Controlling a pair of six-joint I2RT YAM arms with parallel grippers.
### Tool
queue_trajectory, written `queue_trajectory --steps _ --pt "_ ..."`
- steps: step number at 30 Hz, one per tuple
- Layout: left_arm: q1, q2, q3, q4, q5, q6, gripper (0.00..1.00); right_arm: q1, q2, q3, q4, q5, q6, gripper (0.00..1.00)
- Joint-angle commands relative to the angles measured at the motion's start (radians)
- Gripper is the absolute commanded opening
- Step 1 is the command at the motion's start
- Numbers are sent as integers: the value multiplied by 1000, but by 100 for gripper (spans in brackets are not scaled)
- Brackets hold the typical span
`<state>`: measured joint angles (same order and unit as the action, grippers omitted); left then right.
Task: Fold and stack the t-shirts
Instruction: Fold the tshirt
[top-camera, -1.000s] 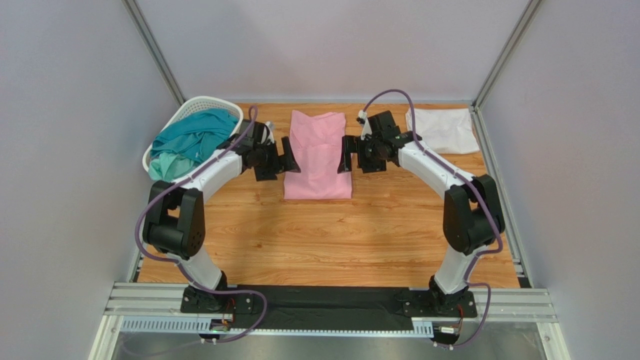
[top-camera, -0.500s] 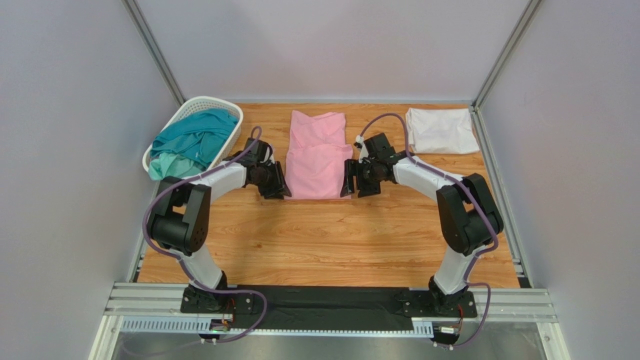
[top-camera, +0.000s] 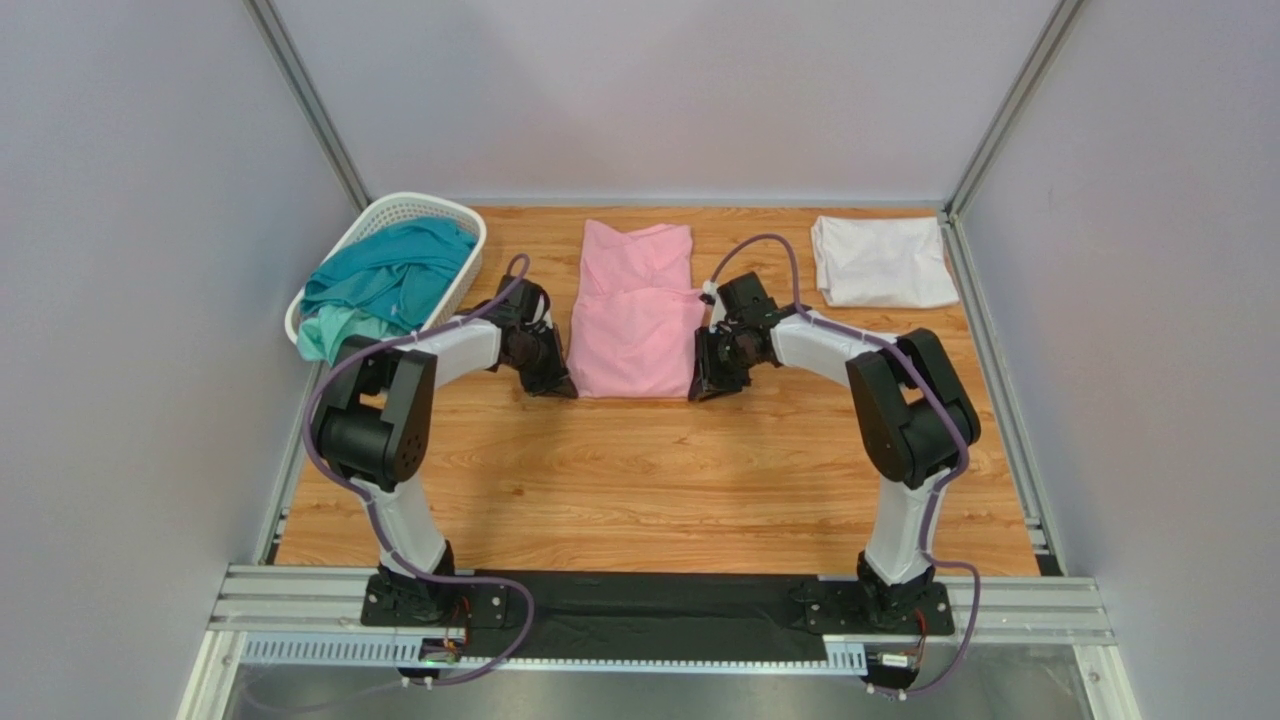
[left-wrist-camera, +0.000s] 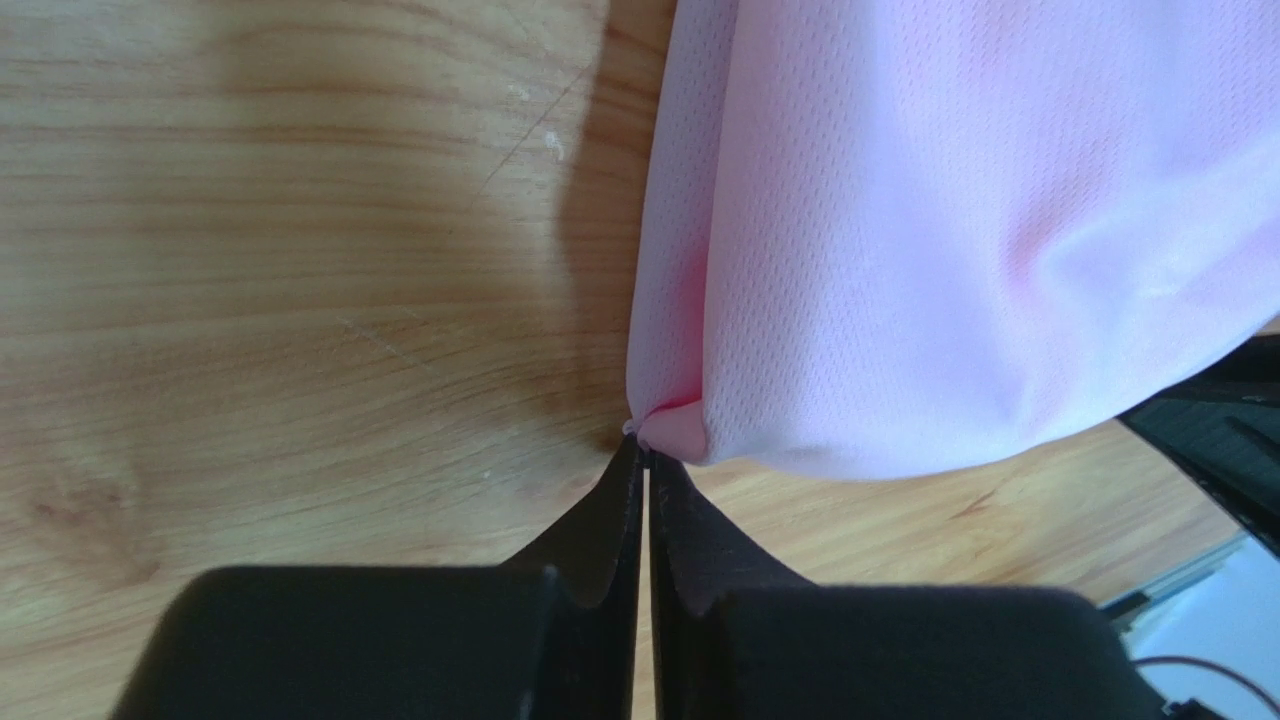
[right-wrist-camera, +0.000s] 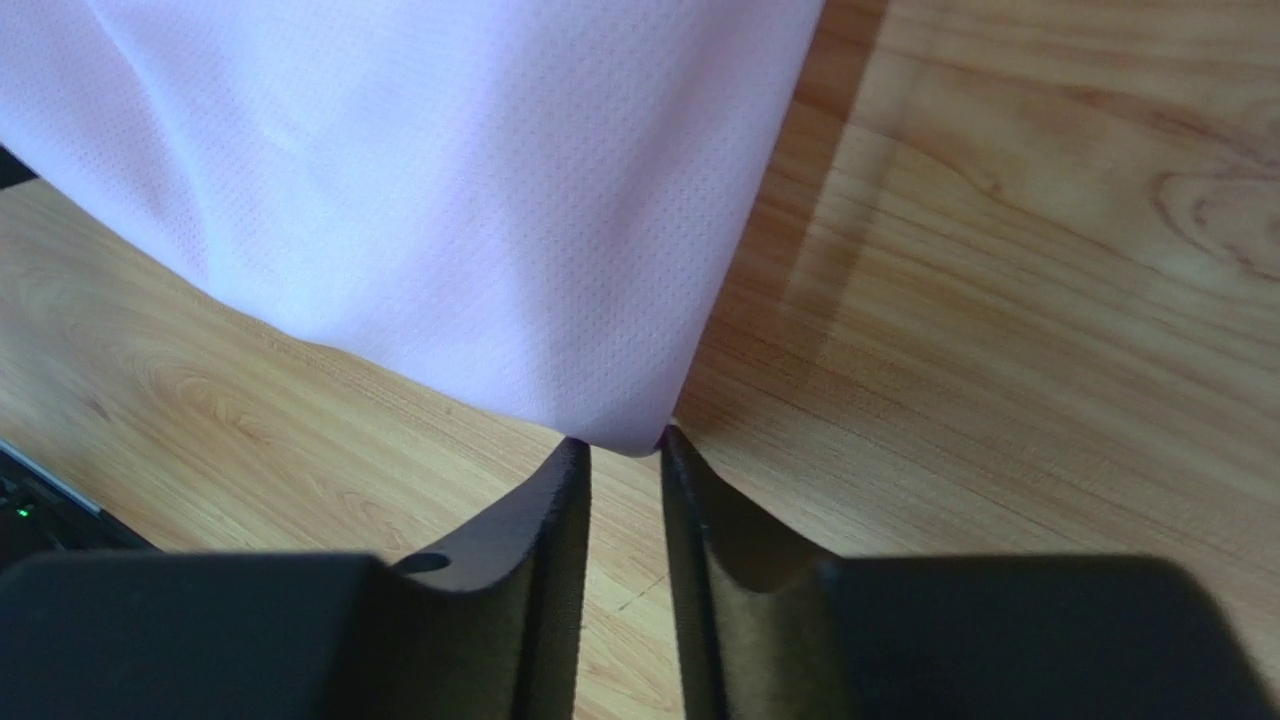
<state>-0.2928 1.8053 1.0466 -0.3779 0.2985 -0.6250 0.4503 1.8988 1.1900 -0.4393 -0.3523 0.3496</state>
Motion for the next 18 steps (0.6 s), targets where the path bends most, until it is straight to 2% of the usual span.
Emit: queue_trajectory --steps 1,3,4,6,13,18 --pt "-2 34 26 -10 -16 21 0 5 19 29 33 -5 -6 23" --pt "-2 29 26 -10 5 28 0 8 16 28 33 -19 -3 15" --pt "-2 22 12 -9 13 28 0 7 8 25 31 -23 -3 7" --pt "-2 -27 -16 -4 17 30 0 13 -24 7 28 -37 -9 2" --pt "-8 -320 -235 -3 22 5 0 53 -259 -161 1 -36 18 0" --pt "-45 -588 -316 -76 -13 -15 0 117 -454 -201 -159 -74 9 0"
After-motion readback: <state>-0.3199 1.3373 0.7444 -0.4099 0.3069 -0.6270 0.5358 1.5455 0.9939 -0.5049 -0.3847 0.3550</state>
